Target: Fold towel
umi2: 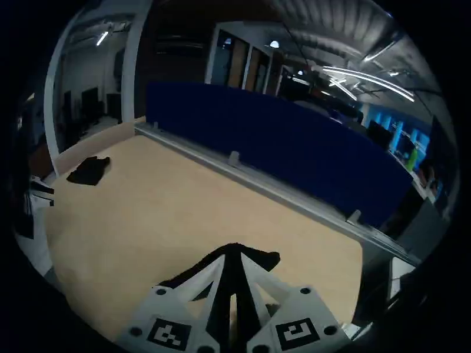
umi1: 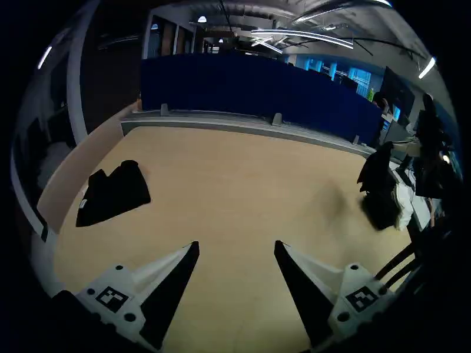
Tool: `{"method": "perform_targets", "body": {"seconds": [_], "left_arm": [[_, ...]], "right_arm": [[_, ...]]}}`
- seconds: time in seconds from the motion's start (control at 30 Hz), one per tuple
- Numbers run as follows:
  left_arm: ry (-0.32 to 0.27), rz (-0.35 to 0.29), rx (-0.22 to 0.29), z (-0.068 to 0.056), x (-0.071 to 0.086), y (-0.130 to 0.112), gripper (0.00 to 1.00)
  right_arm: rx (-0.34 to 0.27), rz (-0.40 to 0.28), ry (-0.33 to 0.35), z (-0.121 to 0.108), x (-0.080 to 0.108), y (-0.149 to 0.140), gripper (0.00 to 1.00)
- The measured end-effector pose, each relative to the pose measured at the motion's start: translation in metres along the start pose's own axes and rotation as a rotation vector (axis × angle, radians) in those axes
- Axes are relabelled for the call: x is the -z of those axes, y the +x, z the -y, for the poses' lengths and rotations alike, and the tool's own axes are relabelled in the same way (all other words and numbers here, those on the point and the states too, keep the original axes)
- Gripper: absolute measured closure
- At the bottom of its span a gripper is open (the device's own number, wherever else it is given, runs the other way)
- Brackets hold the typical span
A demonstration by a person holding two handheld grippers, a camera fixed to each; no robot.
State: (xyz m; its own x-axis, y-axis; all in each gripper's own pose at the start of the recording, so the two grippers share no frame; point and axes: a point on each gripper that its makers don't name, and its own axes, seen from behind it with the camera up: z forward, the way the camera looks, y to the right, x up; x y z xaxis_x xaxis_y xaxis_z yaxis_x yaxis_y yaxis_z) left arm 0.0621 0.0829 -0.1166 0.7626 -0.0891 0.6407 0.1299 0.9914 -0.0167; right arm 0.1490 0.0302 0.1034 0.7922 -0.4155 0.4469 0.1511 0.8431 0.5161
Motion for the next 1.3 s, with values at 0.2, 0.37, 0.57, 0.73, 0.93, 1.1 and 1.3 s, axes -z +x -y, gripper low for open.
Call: {"method": "perform_targets", "body": {"seconds": [0.2, 0.37, 0.57, 0.73, 0.93, 1.1, 1.3], "left_arm": [[-0.006, 0.002, 0.000, -0.009, -0.002, 0.003, 0.06], [-0.009, 0.003, -0.010, -0.015, -0.003, 0.004, 0.06], [-0.016, 0.007, -0.024, -0.023, -0.003, 0.004, 0.05], [-0.022, 0.010, -0.033, -0.028, -0.003, 0.004, 0.05], [-0.029, 0.011, -0.044, -0.034, -0.002, 0.004, 0.05], [-0.033, 0.012, -0.050, -0.038, -0.002, 0.004, 0.05], [-0.037, 0.013, -0.055, -0.042, -0.003, 0.004, 0.05]], "right_arm": [[-0.031, 0.003, -0.063, -0.052, 0.014, -0.004, 0.97], [-0.057, 0.008, -0.091, -0.078, 0.021, -0.011, 0.97], [-0.094, 0.027, -0.106, -0.088, 0.025, -0.033, 0.97], [-0.125, 0.050, -0.120, -0.090, 0.033, -0.062, 0.97], [-0.172, 0.094, -0.148, -0.096, 0.047, -0.105, 0.97], [-0.219, 0.120, -0.166, -0.098, 0.059, -0.136, 0.97], [-0.263, 0.155, -0.168, -0.092, 0.072, -0.171, 0.97]]}}
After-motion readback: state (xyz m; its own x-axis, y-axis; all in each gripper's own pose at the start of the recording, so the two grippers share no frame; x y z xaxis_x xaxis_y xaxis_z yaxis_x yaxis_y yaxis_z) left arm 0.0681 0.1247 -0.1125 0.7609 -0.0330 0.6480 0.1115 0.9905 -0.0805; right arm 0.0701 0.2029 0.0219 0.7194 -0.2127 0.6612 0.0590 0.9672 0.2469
